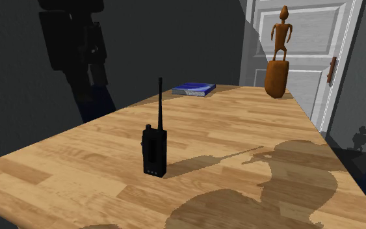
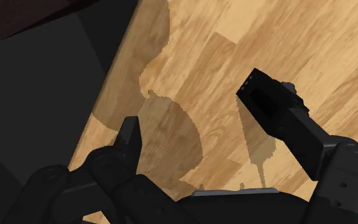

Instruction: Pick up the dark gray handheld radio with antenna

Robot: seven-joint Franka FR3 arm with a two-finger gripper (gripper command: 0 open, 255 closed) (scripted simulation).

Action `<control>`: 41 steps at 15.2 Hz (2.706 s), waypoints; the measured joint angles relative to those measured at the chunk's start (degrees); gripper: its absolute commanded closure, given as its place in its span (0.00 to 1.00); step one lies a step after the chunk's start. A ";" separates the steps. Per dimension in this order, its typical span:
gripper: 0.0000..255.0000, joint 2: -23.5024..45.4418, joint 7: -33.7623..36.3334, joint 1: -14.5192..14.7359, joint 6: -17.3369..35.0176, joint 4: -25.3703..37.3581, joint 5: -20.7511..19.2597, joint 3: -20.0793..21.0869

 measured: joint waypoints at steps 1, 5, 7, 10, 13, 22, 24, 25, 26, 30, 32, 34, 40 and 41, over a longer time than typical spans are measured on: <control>0.00 0.83 3.02 -0.44 1.73 -0.35 0.30 1.68; 0.00 7.16 15.97 -2.91 8.45 1.32 0.26 9.12; 0.00 11.35 22.47 -4.87 11.91 2.80 -0.99 12.65; 0.00 17.51 33.29 -7.86 15.48 6.01 -4.14 18.12; 0.00 24.55 44.37 -11.01 18.23 9.85 -9.33 22.98; 1.00 29.11 49.89 -12.19 24.08 7.79 -13.07 25.11; 1.00 29.38 50.05 -12.26 24.43 7.68 -13.30 25.18; 1.00 29.40 50.08 -12.27 24.50 7.67 -13.33 25.18; 1.00 29.42 50.10 -12.27 24.52 7.68 -13.36 25.19; 1.00 29.44 50.13 -12.27 24.52 7.71 -13.38 25.21; 1.00 29.36 50.09 -12.25 24.49 7.65 -13.31 25.19; 1.00 28.72 49.51 -12.17 23.54 8.05 -12.76 24.93; 1.00 26.72 47.96 -11.86 19.04 10.97 -11.23 24.19; 1.00 26.42 47.73 -11.82 18.36 11.42 -11.02 24.06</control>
